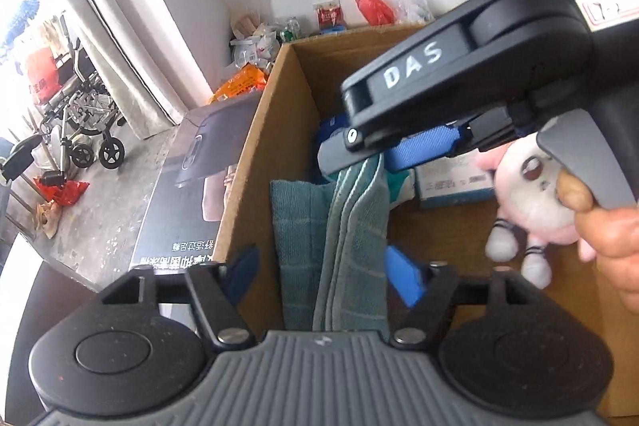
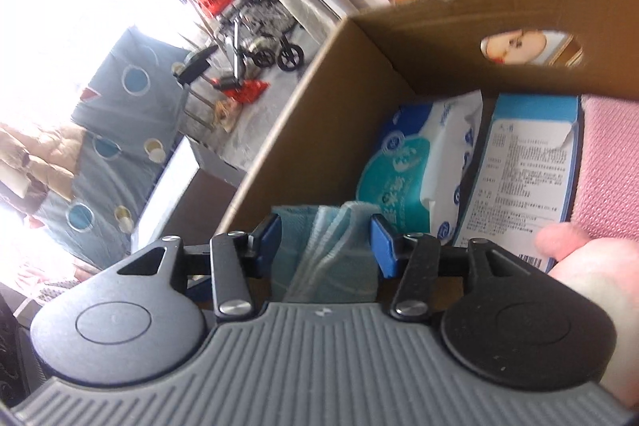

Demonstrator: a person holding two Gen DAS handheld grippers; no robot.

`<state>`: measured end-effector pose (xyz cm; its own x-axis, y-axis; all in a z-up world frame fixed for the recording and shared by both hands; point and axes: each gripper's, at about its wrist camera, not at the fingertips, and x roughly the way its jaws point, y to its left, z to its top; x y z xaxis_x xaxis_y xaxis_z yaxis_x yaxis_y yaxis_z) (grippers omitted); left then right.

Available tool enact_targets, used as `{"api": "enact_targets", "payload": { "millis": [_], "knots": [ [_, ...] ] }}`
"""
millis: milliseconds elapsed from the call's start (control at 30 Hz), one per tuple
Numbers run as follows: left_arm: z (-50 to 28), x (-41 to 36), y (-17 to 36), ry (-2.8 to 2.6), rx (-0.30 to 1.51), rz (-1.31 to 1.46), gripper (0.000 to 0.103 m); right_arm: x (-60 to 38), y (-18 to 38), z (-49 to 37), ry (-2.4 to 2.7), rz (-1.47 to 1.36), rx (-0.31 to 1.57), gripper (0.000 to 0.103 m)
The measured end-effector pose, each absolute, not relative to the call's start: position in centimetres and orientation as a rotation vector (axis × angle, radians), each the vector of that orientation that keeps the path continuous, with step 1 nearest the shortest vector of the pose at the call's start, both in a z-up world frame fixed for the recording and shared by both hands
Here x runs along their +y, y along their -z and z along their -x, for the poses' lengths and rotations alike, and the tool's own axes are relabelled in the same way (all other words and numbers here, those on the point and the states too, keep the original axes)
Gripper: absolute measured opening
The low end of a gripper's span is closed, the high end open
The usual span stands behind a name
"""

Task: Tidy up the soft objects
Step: 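Carry the towel into the box and open the right gripper, then withdraw the right gripper to the pile toward the cotton-swab pack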

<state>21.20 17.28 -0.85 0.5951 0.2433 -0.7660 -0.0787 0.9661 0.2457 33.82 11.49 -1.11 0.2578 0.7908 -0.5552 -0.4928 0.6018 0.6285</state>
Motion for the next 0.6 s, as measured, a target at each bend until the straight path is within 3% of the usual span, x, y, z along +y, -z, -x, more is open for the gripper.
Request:
{"api": "enact_targets", "payload": {
  "millis": [300, 600],
  "knots": [
    [-16.9, 15.1, -2.8, -0.146, 0.774, -0.183, 0.086, 3.6, -3.8, -31.6, -0.952, -0.426, 0.837, 0.048],
    [-13.2, 12.6, -4.8, -0.053, 0.698, -0.088, 0.087, -9.3, -7.9, -26.7, -0.877, -0.449, 0.719, 0.049]
  ]
}}
